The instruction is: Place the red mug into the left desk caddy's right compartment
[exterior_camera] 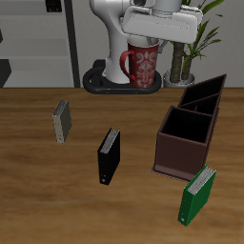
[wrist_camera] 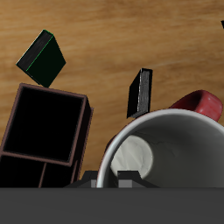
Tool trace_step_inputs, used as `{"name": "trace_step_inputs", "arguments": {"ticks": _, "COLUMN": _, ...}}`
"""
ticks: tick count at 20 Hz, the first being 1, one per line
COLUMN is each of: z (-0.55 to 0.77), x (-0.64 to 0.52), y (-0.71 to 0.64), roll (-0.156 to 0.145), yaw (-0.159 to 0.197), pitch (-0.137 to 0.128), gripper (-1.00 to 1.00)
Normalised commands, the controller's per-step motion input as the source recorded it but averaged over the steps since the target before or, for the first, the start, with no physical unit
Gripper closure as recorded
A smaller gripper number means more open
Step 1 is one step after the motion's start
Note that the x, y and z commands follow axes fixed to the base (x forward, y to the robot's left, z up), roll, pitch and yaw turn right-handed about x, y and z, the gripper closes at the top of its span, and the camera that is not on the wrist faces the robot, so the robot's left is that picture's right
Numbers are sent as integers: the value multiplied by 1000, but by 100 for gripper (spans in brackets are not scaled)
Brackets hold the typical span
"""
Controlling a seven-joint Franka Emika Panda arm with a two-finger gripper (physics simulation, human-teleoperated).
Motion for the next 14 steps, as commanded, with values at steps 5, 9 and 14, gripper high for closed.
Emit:
{"name": "trace_step_inputs", "arguments": {"ticks": 5, "z": 76, "x": 192, "y": 301, "roll": 13, "yaw": 20, "pitch": -7, "gripper": 100}}
{"name": "trace_step_inputs", "arguments": {"ticks": 9, "z": 11, "x": 144, "y": 346, "roll": -1, "yaw": -27, "pitch": 7, "gripper": 100}}
{"name": "trace_step_inputs", "arguments": {"ticks": 14, "z": -31, "x": 141, "y": 420, "roll": 45, "yaw": 32, "pitch": 5, "gripper": 100}}
